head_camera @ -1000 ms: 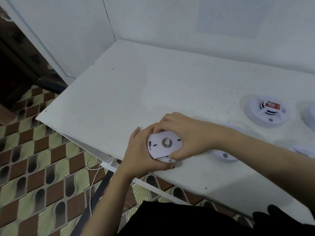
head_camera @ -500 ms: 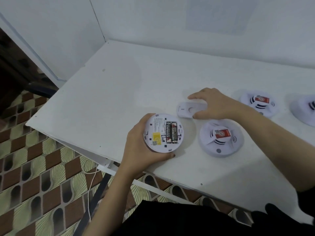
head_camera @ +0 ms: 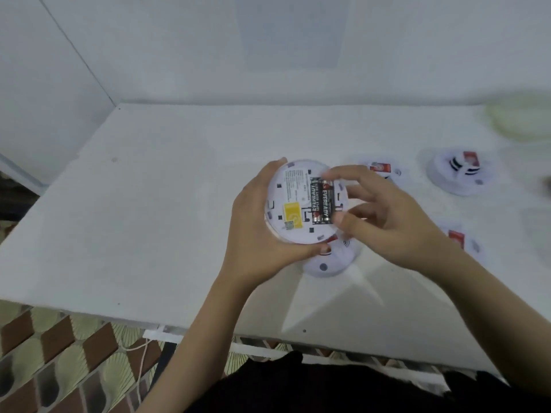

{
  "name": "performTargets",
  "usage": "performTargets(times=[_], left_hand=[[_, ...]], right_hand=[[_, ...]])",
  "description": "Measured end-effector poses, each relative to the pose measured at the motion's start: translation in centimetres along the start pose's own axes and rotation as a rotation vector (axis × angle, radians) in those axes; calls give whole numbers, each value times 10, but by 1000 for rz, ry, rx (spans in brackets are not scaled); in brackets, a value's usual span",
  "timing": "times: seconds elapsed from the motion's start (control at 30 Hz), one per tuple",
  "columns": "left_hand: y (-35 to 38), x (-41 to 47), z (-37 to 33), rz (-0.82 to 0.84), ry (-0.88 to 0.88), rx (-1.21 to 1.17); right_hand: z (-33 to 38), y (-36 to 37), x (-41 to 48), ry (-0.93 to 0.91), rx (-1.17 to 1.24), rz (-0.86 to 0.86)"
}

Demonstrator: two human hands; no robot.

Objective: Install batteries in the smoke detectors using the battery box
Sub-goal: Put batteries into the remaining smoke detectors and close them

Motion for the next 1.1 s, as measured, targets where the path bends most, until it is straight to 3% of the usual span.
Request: performTargets(times=[0.3, 0.5, 0.7, 1.1], left_hand=[[99, 15, -47, 34, 40, 9], [160, 22, -87, 63, 64, 12], [213, 19, -119, 55, 215, 91], [295, 15, -150, 113, 248, 165]], right_hand=[[10, -85, -54, -37, -380, -260], [12, -143, -91, -59, -530, -346], [5, -188, -122, 22, -583, -429], [-17, -260, -166, 125, -660, -418]])
Point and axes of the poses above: each hand's wrist, its own x-axis towards the middle knuckle, its own y-axis out of the palm, z = x × y, the point moved 5 cm from there along x, towards the middle knuckle, and after that the axes turned 12 degrees about -y, right-handed, at the moved point
